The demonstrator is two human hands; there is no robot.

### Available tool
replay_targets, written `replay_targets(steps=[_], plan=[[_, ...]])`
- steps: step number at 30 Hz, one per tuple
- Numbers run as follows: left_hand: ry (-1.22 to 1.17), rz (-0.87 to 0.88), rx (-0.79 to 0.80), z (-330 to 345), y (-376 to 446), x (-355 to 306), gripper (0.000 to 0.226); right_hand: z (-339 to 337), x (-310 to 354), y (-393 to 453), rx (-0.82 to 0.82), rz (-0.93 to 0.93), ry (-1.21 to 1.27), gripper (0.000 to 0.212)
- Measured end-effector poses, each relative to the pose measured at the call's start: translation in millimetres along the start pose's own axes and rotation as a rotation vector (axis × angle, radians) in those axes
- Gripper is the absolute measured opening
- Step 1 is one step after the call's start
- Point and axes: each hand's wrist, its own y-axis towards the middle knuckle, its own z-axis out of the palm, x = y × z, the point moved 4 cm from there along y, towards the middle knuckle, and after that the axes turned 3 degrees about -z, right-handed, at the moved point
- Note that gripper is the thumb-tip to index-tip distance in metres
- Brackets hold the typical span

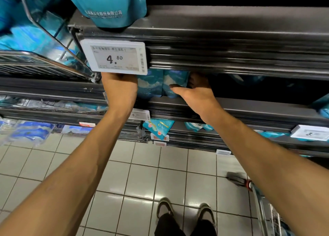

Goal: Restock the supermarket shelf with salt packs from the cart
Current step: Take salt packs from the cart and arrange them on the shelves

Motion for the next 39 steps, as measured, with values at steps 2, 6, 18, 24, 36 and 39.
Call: replay_targets(steps=[2, 6, 18, 24, 36, 39], plan=[[0.110, 0.047, -0.034, -3, -11, -9, 0.044, -6, 0, -10, 0.015, -0.022, -0.034, 0.035], [0.260, 0.140, -0.063, -20, -50, -20, 0.042, -29, -3, -45, -0.031, -0.008, -0.025, 0.048], [0.273, -0.005, 0.326, -9, -219, -72, 0.013, -167, 31, -268, -0.410, -0.017, 0.289, 0.038], [0.132, 0.012, 0.837, 89, -297, -148, 0.019, -239, 61, -385, -0.760, -0.013, 0.383, 0.016], [0.534, -0.214, 1.914, 262, -560, -165, 0.013, -389, -60, -570, -1.405, 0.572, 0.668, 0.011], [0.939, 0.071, 2.154, 281, -621, -120, 0.024, -401, -128, -594, -1.419, 0.763, 0.552, 0.013]])
